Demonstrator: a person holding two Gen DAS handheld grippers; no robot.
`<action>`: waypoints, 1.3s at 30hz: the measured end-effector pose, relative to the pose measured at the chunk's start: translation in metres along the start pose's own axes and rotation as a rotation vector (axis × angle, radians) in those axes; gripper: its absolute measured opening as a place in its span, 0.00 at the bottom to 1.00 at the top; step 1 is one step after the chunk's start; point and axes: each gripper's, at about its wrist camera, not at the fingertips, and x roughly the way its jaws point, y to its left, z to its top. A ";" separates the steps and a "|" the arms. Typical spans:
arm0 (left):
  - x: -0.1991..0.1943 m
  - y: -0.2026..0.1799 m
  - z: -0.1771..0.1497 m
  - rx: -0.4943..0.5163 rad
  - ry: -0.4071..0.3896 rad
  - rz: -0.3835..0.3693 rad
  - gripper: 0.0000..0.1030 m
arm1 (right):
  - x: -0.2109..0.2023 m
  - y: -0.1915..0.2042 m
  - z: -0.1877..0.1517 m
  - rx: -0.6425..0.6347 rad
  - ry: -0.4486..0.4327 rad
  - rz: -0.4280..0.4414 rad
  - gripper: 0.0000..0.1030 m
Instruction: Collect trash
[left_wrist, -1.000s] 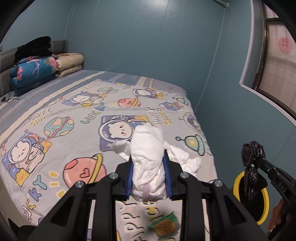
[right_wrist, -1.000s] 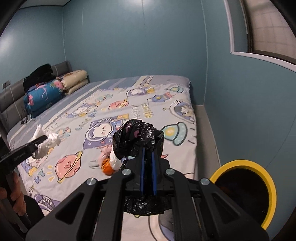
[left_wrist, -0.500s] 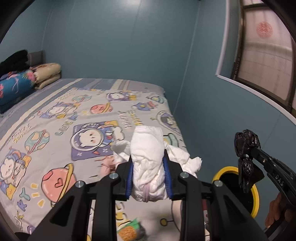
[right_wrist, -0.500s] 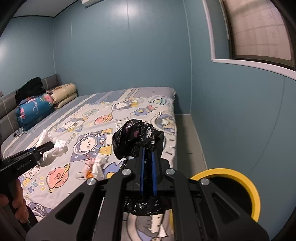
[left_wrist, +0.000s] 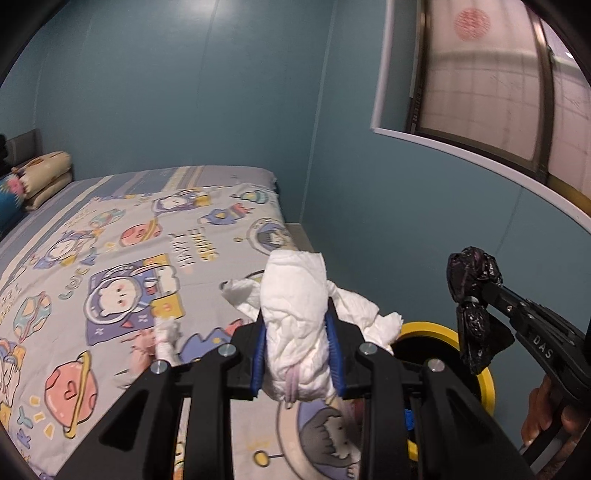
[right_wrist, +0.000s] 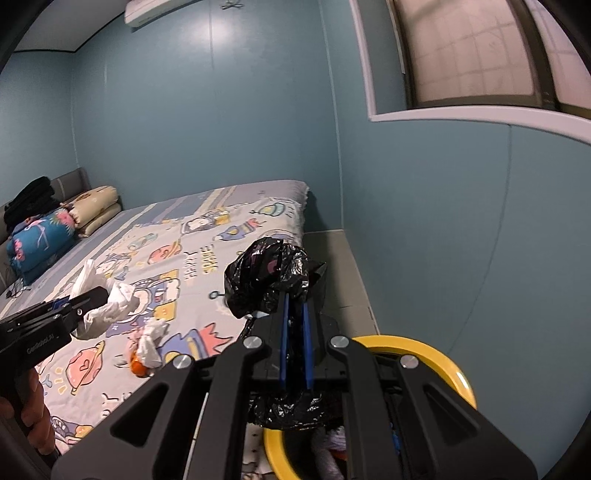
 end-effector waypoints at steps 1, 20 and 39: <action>0.004 -0.006 0.000 0.010 0.003 -0.009 0.25 | 0.001 -0.004 -0.001 0.003 0.001 -0.008 0.06; 0.057 -0.090 -0.024 0.126 0.057 -0.118 0.25 | 0.017 -0.065 -0.031 0.059 0.081 -0.114 0.06; 0.115 -0.126 -0.060 0.143 0.177 -0.185 0.25 | 0.051 -0.098 -0.069 0.126 0.202 -0.156 0.07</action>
